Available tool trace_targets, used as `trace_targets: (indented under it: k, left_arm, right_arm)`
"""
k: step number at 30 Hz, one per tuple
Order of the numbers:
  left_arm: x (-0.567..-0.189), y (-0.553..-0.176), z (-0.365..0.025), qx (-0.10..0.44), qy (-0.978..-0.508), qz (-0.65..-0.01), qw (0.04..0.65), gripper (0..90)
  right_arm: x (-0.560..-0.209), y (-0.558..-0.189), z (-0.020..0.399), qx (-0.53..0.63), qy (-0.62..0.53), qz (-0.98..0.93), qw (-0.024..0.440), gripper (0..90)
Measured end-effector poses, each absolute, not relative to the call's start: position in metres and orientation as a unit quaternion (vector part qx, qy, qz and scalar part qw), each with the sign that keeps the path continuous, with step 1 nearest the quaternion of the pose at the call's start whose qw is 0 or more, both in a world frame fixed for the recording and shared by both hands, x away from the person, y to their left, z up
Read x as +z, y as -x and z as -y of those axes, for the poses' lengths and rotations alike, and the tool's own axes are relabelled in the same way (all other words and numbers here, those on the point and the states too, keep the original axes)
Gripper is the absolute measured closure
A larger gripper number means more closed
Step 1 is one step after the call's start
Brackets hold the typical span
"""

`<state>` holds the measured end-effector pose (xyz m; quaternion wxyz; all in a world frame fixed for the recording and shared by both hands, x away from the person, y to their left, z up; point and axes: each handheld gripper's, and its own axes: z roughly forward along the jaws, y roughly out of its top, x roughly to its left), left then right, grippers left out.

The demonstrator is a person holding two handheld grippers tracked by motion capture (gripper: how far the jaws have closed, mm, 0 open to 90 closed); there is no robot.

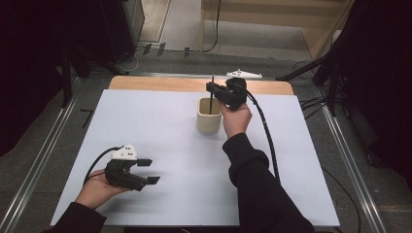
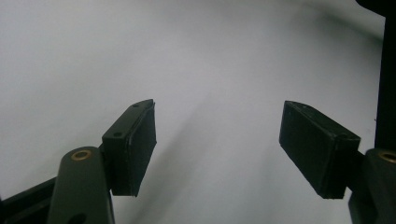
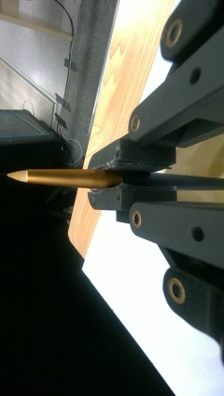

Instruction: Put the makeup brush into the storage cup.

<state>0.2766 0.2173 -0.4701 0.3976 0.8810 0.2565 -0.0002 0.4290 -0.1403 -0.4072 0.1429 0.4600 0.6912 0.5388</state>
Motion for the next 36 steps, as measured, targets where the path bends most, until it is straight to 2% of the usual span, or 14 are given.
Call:
trace_targets:
  k: [22, 23, 26, 27, 28, 36]
  left_arm:
    - [-0.470, -0.277, -0.217, -0.001, -0.881, -0.255, 0.397, 28.2]
    - [-0.470, -0.277, -0.217, -0.001, -0.881, -0.255, 0.397, 28.2]
    - [-0.470, -0.277, -0.218, -0.001, -0.881, -0.257, 0.398, 28.2]
    - [-0.470, -0.277, -0.218, -0.001, -0.881, -0.257, 0.397, 28.2]
    - [-0.470, -0.277, -0.218, 0.000, -0.881, -0.257, 0.397, 28.2]
    - [-0.470, -0.277, -0.217, 0.000, -0.881, -0.257, 0.397, 28.2]
  right_arm:
    - [-0.424, -0.430, 0.140, 0.528, -0.470, -0.695, 0.128, 82.3]
    - [-0.423, -0.430, 0.140, 0.527, -0.470, -0.696, 0.128, 77.7]
    - [-0.421, -0.429, 0.141, 0.542, -0.453, -0.694, 0.135, 41.2]
    - [-0.419, -0.427, 0.141, 0.542, -0.450, -0.695, 0.146, 33.1]
    - [-0.418, -0.426, 0.141, 0.539, -0.450, -0.696, 0.152, 30.0]
    - [-0.413, -0.416, 0.148, 0.531, -0.435, -0.716, 0.124, 26.7]
